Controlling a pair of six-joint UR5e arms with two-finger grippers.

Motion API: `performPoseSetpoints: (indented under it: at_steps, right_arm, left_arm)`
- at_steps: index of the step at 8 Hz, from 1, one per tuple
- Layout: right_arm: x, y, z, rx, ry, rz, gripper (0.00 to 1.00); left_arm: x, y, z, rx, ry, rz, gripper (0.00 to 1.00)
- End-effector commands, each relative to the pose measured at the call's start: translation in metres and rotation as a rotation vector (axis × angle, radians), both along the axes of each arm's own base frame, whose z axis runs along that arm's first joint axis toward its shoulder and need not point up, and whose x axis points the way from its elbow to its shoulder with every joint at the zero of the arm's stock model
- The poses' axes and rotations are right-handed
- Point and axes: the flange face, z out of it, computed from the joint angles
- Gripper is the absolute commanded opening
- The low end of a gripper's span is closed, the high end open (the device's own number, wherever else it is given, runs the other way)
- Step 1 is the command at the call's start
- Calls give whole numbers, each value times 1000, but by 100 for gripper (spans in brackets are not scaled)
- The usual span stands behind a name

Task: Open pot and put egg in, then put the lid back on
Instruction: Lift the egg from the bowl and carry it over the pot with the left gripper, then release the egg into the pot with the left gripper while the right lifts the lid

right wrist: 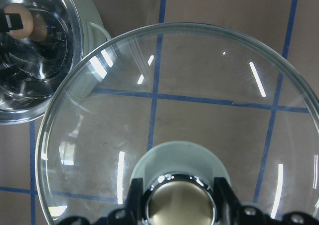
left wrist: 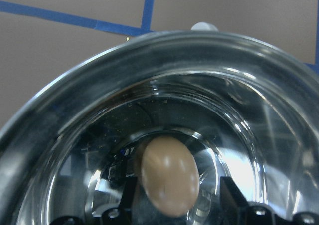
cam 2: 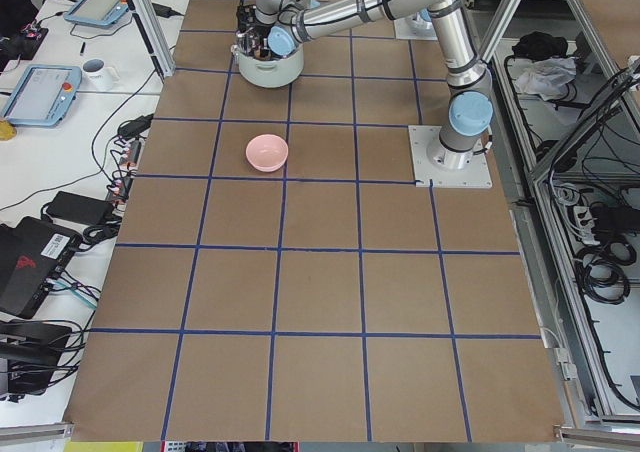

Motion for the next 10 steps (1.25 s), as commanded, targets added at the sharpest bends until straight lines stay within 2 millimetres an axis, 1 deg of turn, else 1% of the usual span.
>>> performPoseSetpoints:
  at_steps: [1, 2, 3, 4, 5, 6, 7, 8, 9, 10]
  right_arm:
    - [0, 0, 2, -5, -2, 0, 0]
    - [1, 0, 4, -14, -5, 1, 0]
    - [6, -1, 8, -39, -7, 8, 0]
    - [7, -8, 9, -77, -9, 3, 0]
    - [13, -15, 6, -103, -28, 1, 0]
    - [29, -22, 3, -123, -70, -36, 0]
    - [56, -30, -6, -147, -77, -57, 0]
    - [95, -35, -19, -164, -88, -85, 0]
    - [132, -45, -38, -179, -99, -104, 0]
    - [147, -52, -44, -177, -109, -130, 0]
  left_arm:
    - [7, 23, 47, 75, -27, -10, 100]
    - [11, 35, 82, 58, -25, -20, 100]
    - [21, 53, 116, 94, -38, -22, 100]
    - [40, 69, 149, 113, -50, -34, 100]
    - [69, 87, 184, 147, -58, -6, 100]
    - [100, 111, 213, 195, -84, -32, 100]
    - [133, 127, 227, 246, -160, -39, 100]
    - [143, 140, 231, 294, -198, -54, 100]
    - [149, 147, 232, 309, -254, -119, 100]
    - [158, 145, 235, 294, -260, -173, 100]
